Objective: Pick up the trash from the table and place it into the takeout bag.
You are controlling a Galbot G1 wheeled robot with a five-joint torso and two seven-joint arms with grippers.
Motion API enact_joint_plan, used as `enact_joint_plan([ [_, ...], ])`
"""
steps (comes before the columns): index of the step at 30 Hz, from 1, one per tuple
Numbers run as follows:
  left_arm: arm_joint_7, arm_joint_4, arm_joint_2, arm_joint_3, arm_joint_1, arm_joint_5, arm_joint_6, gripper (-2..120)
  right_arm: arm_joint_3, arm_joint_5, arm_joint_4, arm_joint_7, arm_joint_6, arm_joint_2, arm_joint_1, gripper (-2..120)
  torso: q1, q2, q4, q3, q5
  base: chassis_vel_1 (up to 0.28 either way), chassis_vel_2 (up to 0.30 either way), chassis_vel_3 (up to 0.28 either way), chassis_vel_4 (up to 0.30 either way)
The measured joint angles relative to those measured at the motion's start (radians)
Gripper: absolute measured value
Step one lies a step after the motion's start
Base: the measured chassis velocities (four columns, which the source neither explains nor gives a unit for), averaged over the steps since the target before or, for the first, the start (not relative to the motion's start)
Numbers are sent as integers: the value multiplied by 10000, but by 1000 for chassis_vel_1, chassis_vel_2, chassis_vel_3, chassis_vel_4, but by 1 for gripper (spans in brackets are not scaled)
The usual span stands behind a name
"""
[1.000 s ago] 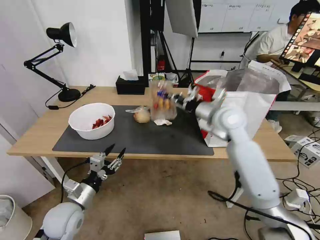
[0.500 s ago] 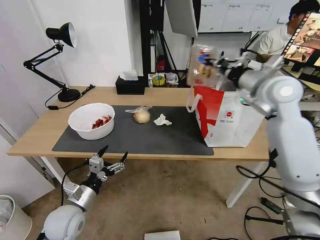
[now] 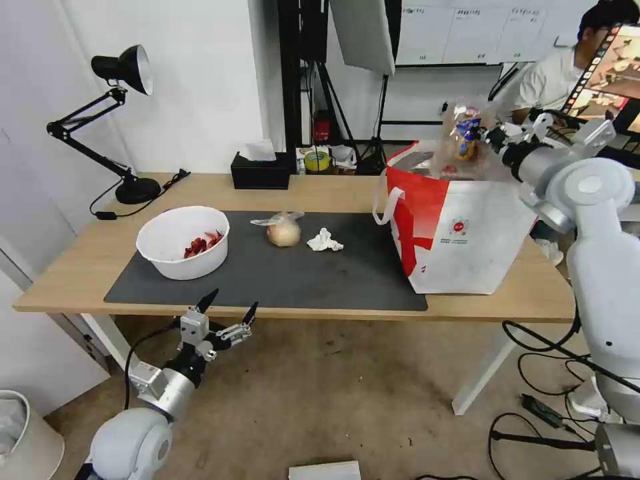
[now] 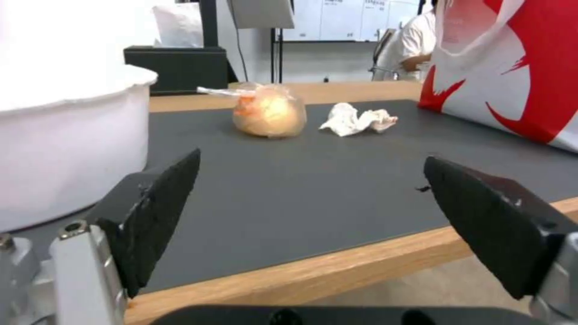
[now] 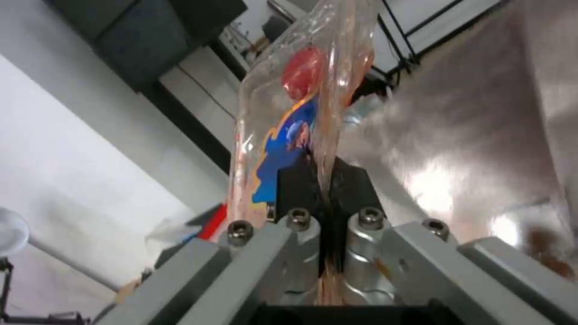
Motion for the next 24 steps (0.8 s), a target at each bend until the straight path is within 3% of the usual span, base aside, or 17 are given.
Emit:
enact_joint_plan([
  [13,-9,106,9,220,-123,-6,11,100,182,607,630,509,-282,-61,-528,0,0,0,0,0,-1,0,0,0,0],
  [24,-32,182,117,253,-276,-87,40,100,282,826,733,691,-743,-154,-517,36,0,0,-1,-1,-1,0,0,0,0],
])
